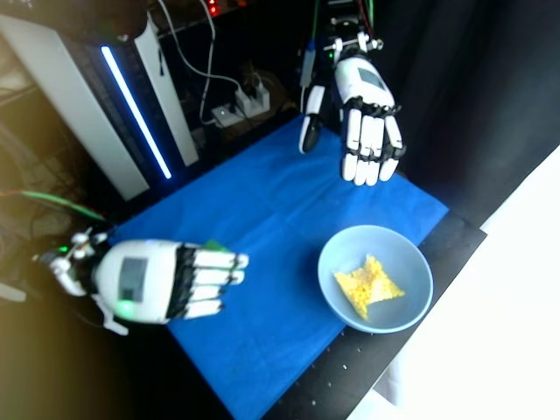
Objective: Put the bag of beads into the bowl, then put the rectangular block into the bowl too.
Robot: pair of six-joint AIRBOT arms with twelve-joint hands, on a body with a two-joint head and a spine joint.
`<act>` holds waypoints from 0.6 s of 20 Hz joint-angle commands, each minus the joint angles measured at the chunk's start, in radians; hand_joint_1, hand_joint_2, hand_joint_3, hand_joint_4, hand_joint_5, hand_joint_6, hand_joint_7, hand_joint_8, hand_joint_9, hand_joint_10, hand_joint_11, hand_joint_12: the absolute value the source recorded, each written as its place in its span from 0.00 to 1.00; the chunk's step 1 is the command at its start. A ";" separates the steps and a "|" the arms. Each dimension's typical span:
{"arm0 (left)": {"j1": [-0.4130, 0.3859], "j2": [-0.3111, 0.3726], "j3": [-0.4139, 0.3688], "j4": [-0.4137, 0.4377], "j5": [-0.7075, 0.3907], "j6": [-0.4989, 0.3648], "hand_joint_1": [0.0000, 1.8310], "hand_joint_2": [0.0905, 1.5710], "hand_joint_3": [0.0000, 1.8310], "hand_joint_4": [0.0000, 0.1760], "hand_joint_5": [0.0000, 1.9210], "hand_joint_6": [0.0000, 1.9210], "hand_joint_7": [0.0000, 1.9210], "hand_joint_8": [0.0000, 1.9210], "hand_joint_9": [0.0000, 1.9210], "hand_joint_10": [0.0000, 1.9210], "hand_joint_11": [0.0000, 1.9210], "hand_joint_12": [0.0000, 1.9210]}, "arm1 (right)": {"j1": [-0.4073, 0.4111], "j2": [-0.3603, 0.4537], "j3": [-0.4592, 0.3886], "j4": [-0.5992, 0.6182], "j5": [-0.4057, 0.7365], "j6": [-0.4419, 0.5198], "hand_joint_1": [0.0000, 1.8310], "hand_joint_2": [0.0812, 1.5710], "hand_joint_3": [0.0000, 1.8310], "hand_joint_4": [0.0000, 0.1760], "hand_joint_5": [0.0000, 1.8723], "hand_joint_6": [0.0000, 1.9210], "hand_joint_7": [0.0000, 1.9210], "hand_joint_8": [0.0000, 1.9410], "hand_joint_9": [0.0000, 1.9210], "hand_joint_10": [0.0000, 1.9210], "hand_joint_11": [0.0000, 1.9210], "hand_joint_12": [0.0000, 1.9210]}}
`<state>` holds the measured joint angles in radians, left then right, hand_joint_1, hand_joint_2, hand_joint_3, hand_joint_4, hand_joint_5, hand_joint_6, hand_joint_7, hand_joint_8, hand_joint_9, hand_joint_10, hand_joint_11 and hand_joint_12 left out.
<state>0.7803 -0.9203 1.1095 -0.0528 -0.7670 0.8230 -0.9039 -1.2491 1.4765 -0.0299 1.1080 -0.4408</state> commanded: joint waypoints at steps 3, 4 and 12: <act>-0.004 -0.014 0.007 -0.009 -0.125 -0.002 0.50 0.63 0.00 0.04 0.19 0.00 0.23 0.00 0.24 0.00 0.00 0.46 | 0.092 0.000 0.039 0.010 0.147 0.015 0.61 0.67 0.00 0.00 0.57 0.43 0.72 0.14 0.65 0.52 0.57 0.75; -0.004 -0.017 0.009 -0.009 -0.124 -0.002 0.50 0.63 0.00 0.02 0.19 0.00 0.23 0.00 0.24 0.00 0.00 0.46 | 0.121 -0.007 0.054 0.003 0.141 0.015 0.61 0.66 0.00 0.00 0.58 0.41 0.73 0.11 0.68 0.46 0.59 0.70; -0.004 -0.018 0.013 -0.009 -0.125 -0.003 0.50 0.63 0.00 0.01 0.20 0.00 0.22 0.00 0.23 0.00 0.00 0.42 | 0.377 -0.153 0.266 -0.120 -0.084 0.015 0.63 0.69 0.00 0.00 0.54 0.47 0.77 0.06 0.68 0.45 0.59 0.68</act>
<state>0.7822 -0.9333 1.1202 -0.0513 -0.7670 0.8223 -0.5236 -1.4227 1.7603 -0.1921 0.9268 -0.4294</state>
